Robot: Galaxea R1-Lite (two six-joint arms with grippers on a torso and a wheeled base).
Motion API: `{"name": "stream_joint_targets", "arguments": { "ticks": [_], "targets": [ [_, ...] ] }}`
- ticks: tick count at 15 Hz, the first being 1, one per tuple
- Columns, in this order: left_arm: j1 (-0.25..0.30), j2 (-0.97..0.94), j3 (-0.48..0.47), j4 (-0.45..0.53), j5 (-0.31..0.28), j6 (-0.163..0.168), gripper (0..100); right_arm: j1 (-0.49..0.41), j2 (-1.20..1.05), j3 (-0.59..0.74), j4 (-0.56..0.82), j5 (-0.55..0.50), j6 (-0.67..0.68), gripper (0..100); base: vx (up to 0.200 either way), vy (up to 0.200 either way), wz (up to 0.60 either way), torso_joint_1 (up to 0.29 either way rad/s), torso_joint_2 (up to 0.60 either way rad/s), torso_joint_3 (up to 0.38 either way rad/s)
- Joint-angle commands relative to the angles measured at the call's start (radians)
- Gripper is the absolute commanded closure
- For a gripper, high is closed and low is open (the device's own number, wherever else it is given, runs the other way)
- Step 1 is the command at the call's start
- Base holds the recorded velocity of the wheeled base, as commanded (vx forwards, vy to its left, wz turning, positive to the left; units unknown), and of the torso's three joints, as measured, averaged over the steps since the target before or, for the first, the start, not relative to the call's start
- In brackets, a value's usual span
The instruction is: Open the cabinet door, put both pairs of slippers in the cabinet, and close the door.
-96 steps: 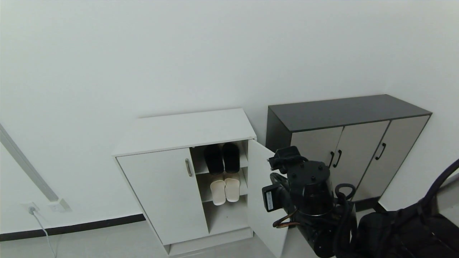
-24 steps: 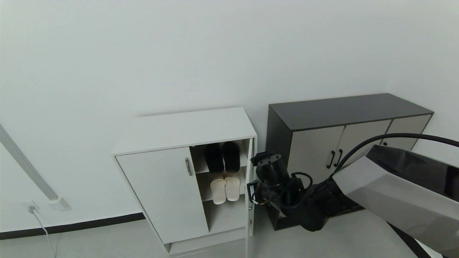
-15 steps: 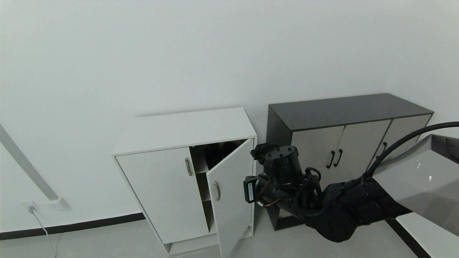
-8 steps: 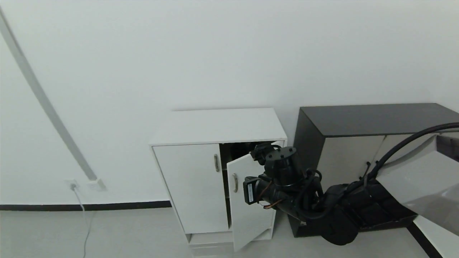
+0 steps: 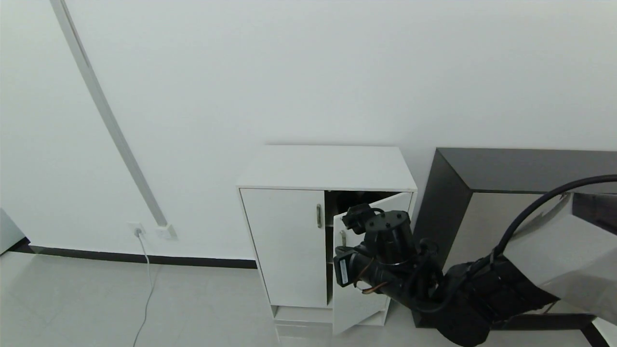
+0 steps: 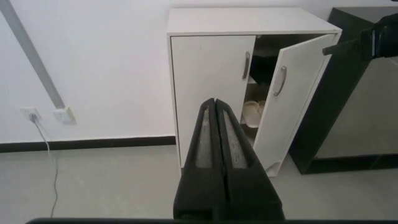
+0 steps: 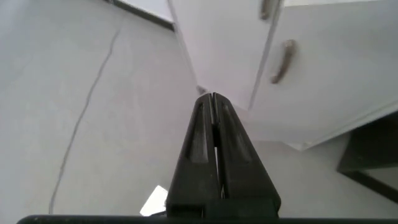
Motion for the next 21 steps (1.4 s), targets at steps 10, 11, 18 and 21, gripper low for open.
{"name": "stream_joint_targets", "arguments": {
  "ticks": [10,11,18,21],
  "targets": [
    [0.001,0.001,0.0,0.0,-0.001,0.0,100,-0.007,0.011,0.349,-0.267,-0.046,-0.026,100,0.16,0.0,0.0,0.001,0.0,0.003],
    [0.0,0.001,0.0,0.0,0.0,0.0,100,-0.008,0.019,0.355,-0.277,-0.046,-0.026,100,0.2,0.0,0.0,-0.002,0.0,0.007],
    [0.0,0.001,0.0,0.0,0.0,0.001,100,-0.041,0.154,0.309,-0.394,-0.044,-0.026,100,0.0,0.0,0.0,0.0,0.0,0.0],
    [0.001,0.001,0.0,0.0,0.0,0.001,100,-0.074,0.206,0.243,-0.403,-0.038,-0.026,100,0.0,0.0,0.0,0.0,0.0,0.0]
  ]
}}
